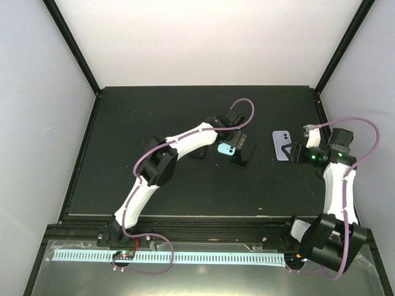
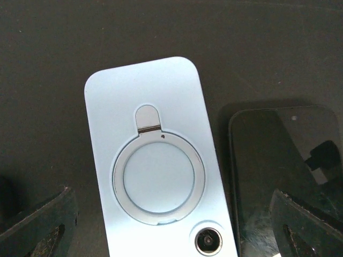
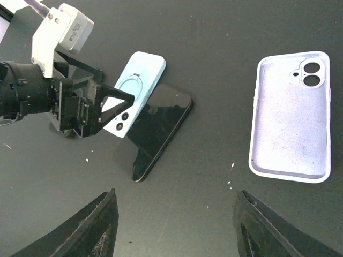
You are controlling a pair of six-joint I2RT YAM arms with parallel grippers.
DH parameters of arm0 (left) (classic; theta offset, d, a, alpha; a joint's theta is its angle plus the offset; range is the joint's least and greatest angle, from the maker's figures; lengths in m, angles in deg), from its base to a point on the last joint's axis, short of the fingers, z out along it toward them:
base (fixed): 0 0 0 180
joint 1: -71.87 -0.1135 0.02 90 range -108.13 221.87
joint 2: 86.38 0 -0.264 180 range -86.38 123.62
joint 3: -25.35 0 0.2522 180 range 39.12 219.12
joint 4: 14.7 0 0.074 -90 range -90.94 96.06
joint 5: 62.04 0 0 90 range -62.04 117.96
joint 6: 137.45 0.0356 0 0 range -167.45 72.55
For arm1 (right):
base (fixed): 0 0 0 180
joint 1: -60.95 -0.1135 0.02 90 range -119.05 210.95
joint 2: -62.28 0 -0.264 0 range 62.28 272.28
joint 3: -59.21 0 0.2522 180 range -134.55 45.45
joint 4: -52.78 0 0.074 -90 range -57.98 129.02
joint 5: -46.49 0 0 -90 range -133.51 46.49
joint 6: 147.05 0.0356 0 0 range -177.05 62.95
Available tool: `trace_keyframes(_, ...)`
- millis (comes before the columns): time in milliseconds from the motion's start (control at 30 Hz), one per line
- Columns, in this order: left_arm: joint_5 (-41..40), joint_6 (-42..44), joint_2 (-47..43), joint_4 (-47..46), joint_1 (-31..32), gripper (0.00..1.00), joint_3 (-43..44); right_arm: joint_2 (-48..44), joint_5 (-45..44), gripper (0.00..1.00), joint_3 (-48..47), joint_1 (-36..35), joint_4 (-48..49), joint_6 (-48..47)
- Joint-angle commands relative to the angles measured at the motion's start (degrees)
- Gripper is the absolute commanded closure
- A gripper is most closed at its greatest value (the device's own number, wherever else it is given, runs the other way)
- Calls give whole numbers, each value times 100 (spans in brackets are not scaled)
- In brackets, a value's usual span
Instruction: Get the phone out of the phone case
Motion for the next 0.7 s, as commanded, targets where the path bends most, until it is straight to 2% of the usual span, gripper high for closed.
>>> trace_keyframes(0,201,141,253,98,-53,1,302,66,119,40,-188,28,-91,-139)
trace_keyframes(200,-355,-28,432,193,-68,3,319,133,125,39,-212,29,-126,-141)
trace_keyframes(500,-415,32,620,250,-153,8,337,182,154,39,-223,29,-155,-161)
trace_keyframes(667,-272,128,608,216,-187,5,337,217,168,39,-229,29,-176,-156)
